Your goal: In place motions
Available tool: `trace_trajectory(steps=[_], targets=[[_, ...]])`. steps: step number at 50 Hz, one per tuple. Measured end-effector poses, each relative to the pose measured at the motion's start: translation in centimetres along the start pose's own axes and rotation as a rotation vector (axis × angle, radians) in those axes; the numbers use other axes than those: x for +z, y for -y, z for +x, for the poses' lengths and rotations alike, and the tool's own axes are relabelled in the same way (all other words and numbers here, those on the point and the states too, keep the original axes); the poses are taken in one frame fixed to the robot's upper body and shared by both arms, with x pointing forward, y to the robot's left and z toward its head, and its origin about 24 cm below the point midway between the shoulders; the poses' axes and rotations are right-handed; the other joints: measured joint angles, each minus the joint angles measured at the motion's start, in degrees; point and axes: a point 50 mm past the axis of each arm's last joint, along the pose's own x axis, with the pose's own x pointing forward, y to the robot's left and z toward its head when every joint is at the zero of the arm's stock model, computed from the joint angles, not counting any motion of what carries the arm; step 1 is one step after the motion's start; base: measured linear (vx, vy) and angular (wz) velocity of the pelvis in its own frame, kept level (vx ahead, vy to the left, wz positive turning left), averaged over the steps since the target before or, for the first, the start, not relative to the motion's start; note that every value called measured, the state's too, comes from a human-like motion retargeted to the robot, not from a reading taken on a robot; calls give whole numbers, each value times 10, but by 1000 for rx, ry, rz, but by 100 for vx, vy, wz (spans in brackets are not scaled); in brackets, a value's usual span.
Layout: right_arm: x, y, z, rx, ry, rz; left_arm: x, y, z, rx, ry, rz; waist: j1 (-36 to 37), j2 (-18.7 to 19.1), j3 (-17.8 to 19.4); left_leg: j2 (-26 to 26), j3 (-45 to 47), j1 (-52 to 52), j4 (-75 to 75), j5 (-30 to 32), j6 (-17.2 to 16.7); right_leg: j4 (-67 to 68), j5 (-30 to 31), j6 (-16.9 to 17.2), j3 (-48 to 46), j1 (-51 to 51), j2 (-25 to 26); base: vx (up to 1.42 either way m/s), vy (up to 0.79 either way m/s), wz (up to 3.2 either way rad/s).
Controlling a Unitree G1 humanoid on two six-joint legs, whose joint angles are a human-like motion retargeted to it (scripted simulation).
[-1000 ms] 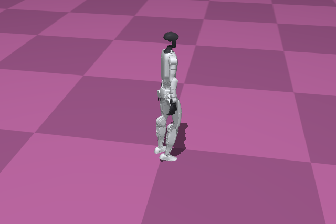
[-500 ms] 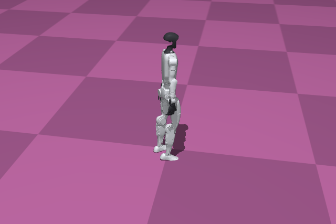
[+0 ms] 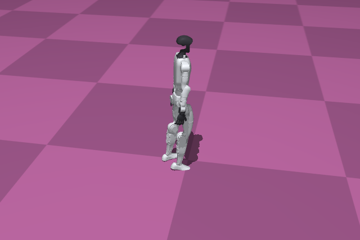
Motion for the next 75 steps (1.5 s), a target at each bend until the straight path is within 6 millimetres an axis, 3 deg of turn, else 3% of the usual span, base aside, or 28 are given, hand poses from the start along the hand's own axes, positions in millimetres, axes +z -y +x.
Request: trace_trajectory(steps=[3, 6, 8, 10, 12, 15, 19, 24, 30, 32, 36, 38, 41, 45, 47, 48, 50, 52, 55, 57, 61, 65, 68, 70, 72, 75], targets=[[36, 7, -3, -19, 85, -22, -19, 3, 0, 30, -30, -146, 0, -2, 8, 7, 4, -33, 91, 8, 5, 3, -3, -1, 5, 5, -5, -15, 15, 6], [90, 3, -12, 6, 229, -68, -36, 8, -1, 18, -73, -266, 5, -17, 23, 17, -4, -109, 254, 111, 12, 6, -5, 1, 9, 11, -22, -23, 14, 20], [130, -5, -22, 49, 352, -96, -44, 8, -3, -17, -102, -290, 28, -32, 36, 24, -2, -179, 379, 178, 48, 6, -3, -5, 10, 17, -33, -18, 9, -25], [163, -11, -34, 99, 460, -135, -56, 9, -5, -54, -155, -269, 66, -46, 53, 17, -9, -238, 485, 166, 56, 0, 3, -18, 9, 32, -34, -12, 6, -61], [189, -13, -47, 100, 546, -181, -65, 8, -8, -75, -208, -215, 90, -50, 67, 50, 20, -284, 571, 142, 73, 1, 2, -30, -4, 41, -33, -9, 5, -29], [211, -15, -58, 41, 608, -220, -79, 6, -11, -70, -262, -147, 120, -58, 76, 36, 17, -335, 630, 126, 65, 9, 0, -40, 4, 44, -40, -6, 2, -30], [217, -19, -63, 59, 627, -249, -87, 4, -12, -54, -273, -142, 135, -64, 74, 32, 22, -341, 617, 120, 47, 14, -7, -43, 4, 48, -43, 0, -1, -11], [209, -26, -57, 93, 615, -241, -88, 6, -12, -60, -263, -222, 115, -55, 60, 26, 22, -262, 507, 128, 39, 9, -17, -34, -18, 61, -34, 7, -6, 33], [178, -28, -41, 104, 516, -236, -82, 2, -11, -45, -231, -235, 85, -42, 13, -6, 19, -126, 282, 140, 12, 6, -30, -22, -30, 49, -23, 12, -11, 20], [165, -29, -34, 109, 485, -236, -77, 0, -10, -28, -218, -232, 74, -33, -1, -14, 19, -78, 192, 87, -7, 10, -35, -20, -34, 43, -13, 17, -21, 10], [130, -27, -20, 117, 413, -211, -57, 0, -7, 12, -176, -234, 54, -12, -15, -16, 45, 3, 41, -2, 15, 30, -53, -18, -39, 38, 10, 23, -26, 6], [109, -25, -14, 112, 369, -182, -38, -1, -5, 41, -138, -213, 33, -5, -18, -22, 31, 16, 0, 1, 26, 53, -65, -20, -50, 32, 13, 19, -27, 48], [75, -19, -6, 85, 296, -95, 5, -8, -4, 97, -37, -115, 19, -2, -3, -16, 16, 17, -17, 18, 27, 121, -50, -19, -60, 11, 7, 9, -25, 37], [26, -13, 1, 58, 182, 21, 77, -3, -9, 98, 153, -2, 20, 20, 13, 12, 14, 4, -20, 17, 35, 326, 96, -4, -86, -90, -28, 2, -25, -5], [4, -6, 2, 35, 120, 55, 114, 9, -15, 39, 285, -4, 1, 38, 23, 24, 8, -7, -20, 16, 41, 446, 141, -5, -38, -183, -20, -5, -13, 10], [-8, -3, 1, 22, 82, 70, 132, 14, -20, 5, 345, -7, -16, 50, 23, 28, -2, -16, -21, 17, 46, 510, 118, -7, -24, -233, -15, -4, -7, 45], [-28, 0, 0, 13, 8, 94, 167, 20, -32, -42, 453, -17, -50, 62, 28, 28, -15, -30, -23, 21, 54, 621, 70, -38, -47, -308, -57, -8, -2, 57], [-51, -3, -2, 19, -67, 136, 189, 28, -41, -42, 523, -20, -79, 74, 40, 40, -38, -35, -22, 27, 58, 676, 51, -34, -49, -351, -59, -2, -6, 77], [-85, -11, -5, 8, -154, 214, 207, 39, -49, -33, 594, -29, -92, 85, 27, 51, -56, -51, -20, 32, 58, 710, 40, 3, -18, -409, -30, 8, -13, 43], [-99, -14, -8, -5, -185, 254, 214, 40, -53, -38, 621, -33, -95, 87, 21, 53, -61, -54, -20, 30, 58, 703, 40, 9, -17, -415, -30, 7, -10, 13], [-110, -16, -10, -1, -214, 294, 211, 40, -52, -46, 607, -14, -83, 74, 21, 47, -42, -34, -24, 23, 55, 637, 40, 0, -15, -363, -28, 7, 0, -32], [-100, -13, -8, 7, -193, 275, 184, 33, -38, -28, 521, -15, -51, 51, 18, 29, -4, 0, -34, 15, 51, 482, 61, 5, 16, -253, 17, 7, 5, -64], [-82, -11, -5, 6, -148, 243, 146, 30, -23, -20, 403, -16, -40, 41, 6, 17, 5, 12, -33, 7, 44, 307, 90, 26, 32, -145, 44, 6, 7, -19], [-66, -11, -2, 0, -108, 220, 115, 27, -13, -17, 308, -29, -41, 36, -5, 9, 2, 14, -26, -3, 39, 196, 36, 27, 14, -77, 45, 2, 12, 13], [-44, -11, 0, -9, -56, 185, 79, 22, -5, -2, 219, -64, -39, 25, -14, 1, 8, 9, -1, -15, 33, 118, -29, 0, -65, -22, 27, -6, 16, -14], [-4, -14, 2, -37, 46, 109, 24, 12, 0, 36, 94, -122, 0, -4, -23, -11, 43, -10, 70, -7, 27, 32, -39, -18, -41, 13, 21, -14, 16, -60]])
